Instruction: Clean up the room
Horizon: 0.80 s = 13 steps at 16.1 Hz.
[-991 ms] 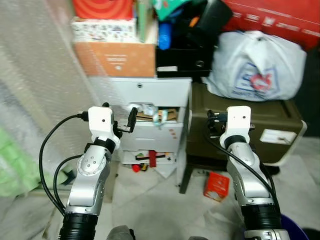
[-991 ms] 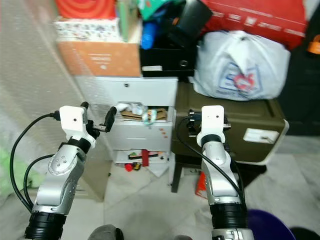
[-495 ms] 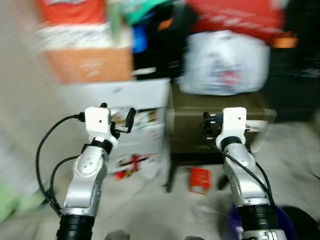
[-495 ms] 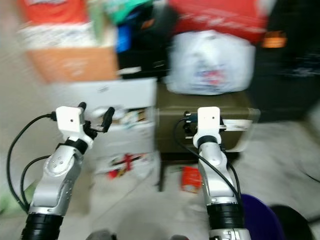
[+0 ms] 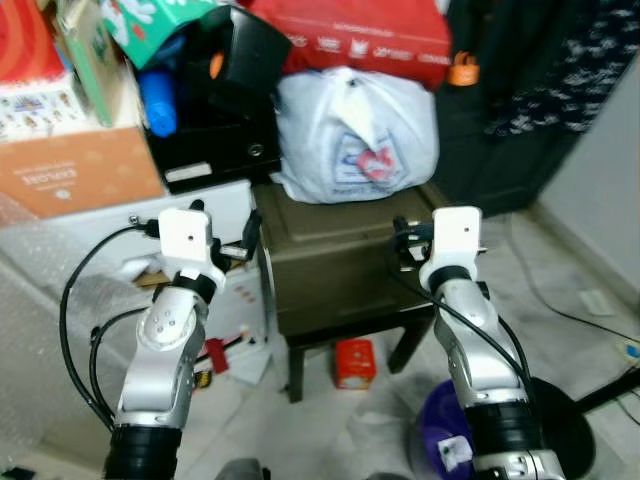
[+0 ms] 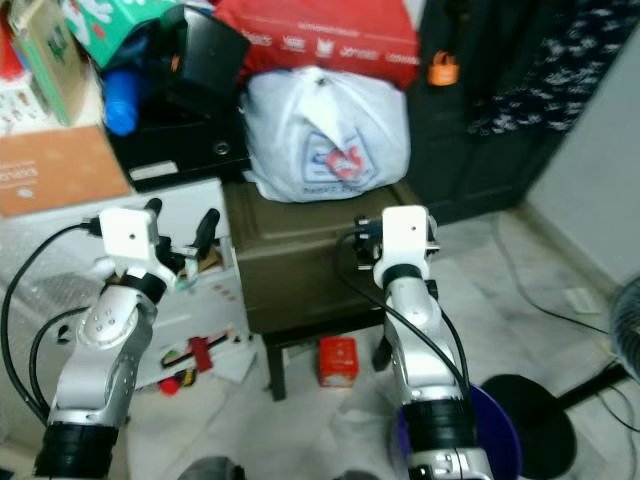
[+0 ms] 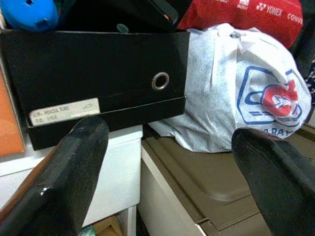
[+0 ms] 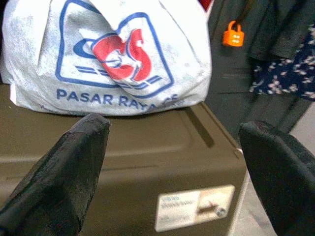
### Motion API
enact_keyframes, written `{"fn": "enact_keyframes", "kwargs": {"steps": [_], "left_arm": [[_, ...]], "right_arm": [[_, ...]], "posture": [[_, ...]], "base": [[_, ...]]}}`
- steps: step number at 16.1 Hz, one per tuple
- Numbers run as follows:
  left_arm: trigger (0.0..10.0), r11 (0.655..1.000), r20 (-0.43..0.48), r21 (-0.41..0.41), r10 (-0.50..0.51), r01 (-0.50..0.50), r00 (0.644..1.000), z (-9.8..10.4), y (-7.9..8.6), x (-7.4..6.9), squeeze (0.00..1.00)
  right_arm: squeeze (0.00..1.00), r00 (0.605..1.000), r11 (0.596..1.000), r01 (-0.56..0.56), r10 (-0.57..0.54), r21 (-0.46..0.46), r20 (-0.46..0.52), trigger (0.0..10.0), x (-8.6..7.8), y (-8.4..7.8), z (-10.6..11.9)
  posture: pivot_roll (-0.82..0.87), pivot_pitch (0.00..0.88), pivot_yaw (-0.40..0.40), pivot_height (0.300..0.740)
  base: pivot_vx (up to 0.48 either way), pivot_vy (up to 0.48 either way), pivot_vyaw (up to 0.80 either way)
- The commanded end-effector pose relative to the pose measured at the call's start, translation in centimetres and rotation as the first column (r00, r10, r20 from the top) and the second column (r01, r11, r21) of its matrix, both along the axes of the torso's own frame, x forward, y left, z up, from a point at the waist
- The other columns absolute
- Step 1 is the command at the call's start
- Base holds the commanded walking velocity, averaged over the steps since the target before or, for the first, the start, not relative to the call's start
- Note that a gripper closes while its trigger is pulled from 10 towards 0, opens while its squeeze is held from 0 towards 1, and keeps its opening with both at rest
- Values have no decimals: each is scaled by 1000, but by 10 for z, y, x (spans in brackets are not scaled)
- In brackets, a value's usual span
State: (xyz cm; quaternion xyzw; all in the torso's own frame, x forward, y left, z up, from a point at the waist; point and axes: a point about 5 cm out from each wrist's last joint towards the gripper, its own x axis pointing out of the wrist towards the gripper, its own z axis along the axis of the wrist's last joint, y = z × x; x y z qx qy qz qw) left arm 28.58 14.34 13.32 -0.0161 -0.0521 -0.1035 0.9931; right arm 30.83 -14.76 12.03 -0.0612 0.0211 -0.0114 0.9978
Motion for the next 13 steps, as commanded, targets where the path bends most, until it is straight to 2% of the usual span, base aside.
{"fn": "enact_keyframes", "kwargs": {"steps": [1, 4, 5, 10, 11, 13], "left_arm": [[10000, 1000, -3, -12, -18, 18, 1000, 1, -8, 1, 0], [10000, 1000, -4, -15, -5, 5, 1000, 1, -6, 1, 0], [10000, 1000, -3, -13, 4, -4, 1000, 1, -5, 2, 0], [10000, 1000, 8, -13, 2, -2, 1000, 3, -6, 0, 0], [10000, 1000, 10, -15, -4, 4, 1000, 4, -6, -1, 0], [10000, 1000, 11, -14, -7, 7, 1000, 4, -7, 0, 0]], "right_arm": [[0, 999, 999, 35, -35, -5, -1, 10000, -2, -12, -1], [0, 1000, 1000, 23, -23, 8, 13, 10000, -1, -9, 0], [0, 1000, 1000, 8, -8, -21, 16, 10000, -2, -7, 1], [0, 1000, 1000, -10, 9, 5, 24, 10000, -1, -5, 5], [0, 998, 999, -34, 33, 7, 51, 10000, 2, 0, 14], [0, 997, 999, -41, 41, 7, 63, 10000, 3, 2, 16]], "posture": [[-28, 0, -7, 740], [-27, 0, -6, 740], [-24, 0, -5, 740], [-18, 0, -5, 740], [-20, 0, -4, 740], [-17, 0, -6, 740]], "base": [[0, 0, 0], [0, 0, 0], [0, 0, 0], [0, 0, 800], [0, 0, 800], [0, 0, 800]]}}
